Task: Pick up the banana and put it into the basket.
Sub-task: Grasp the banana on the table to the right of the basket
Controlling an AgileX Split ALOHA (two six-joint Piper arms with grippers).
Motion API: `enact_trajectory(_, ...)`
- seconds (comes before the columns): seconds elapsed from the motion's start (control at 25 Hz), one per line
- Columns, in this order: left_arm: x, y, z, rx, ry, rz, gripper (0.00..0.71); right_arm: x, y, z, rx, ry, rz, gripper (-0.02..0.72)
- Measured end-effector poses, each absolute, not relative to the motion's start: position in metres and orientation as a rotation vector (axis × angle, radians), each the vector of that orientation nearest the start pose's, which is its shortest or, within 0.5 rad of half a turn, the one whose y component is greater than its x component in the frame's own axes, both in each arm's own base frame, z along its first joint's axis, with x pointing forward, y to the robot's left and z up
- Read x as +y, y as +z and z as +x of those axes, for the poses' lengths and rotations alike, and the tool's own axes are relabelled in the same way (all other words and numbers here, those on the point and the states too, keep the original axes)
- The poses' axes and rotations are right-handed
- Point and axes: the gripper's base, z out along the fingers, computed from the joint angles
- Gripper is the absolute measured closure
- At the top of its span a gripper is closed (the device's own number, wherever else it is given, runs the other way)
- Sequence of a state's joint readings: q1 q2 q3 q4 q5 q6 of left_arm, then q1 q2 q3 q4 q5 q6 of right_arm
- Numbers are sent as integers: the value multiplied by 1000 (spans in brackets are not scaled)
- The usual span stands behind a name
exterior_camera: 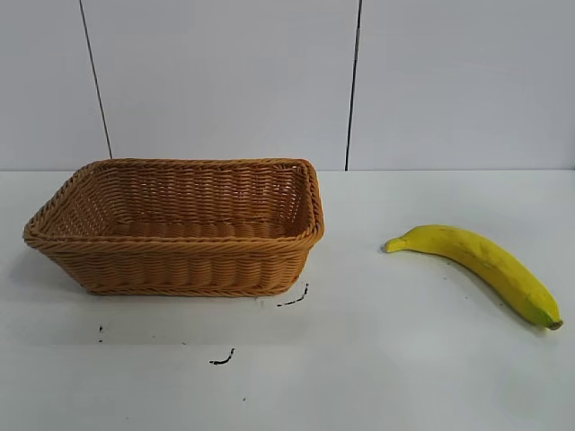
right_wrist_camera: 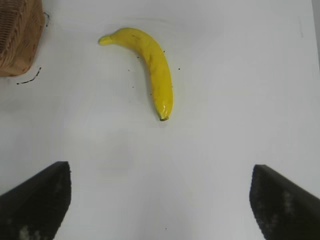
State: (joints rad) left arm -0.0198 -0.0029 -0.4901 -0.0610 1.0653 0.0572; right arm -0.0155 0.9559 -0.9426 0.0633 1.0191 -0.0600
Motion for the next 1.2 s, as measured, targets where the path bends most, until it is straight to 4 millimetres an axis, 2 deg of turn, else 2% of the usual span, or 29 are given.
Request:
enact_trajectory(0.24, -5, 274, -5, 2053, -50, 82, 15, 2, 339, 255, 2627, 14, -250, 8)
enact_trajectory(0.4, -5, 274, -5, 2053, -50, 82, 15, 4, 327, 291, 2636, 15, -444, 8)
enact_trajectory(0.56, -5, 274, -5, 2053, -50, 82, 15, 7, 309, 310, 2650, 31, -567, 8)
enact_trajectory(0.72, -5, 274, -5, 2053, -50, 82, 15, 21, 293, 321, 2646, 39, -667, 8)
enact_trajectory(0.88, -5, 274, -5, 2053, -50, 82, 15, 29, 276, 337, 2631, 35, -682, 8)
enact_trajectory(1.04, -5, 274, -5, 2053, -50, 82, 15, 29, 246, 356, 2658, 30, -681, 8)
enact_trajectory(1.2, -5, 274, -5, 2053, -50, 82, 15, 31, 205, 373, 2721, 63, -663, 8)
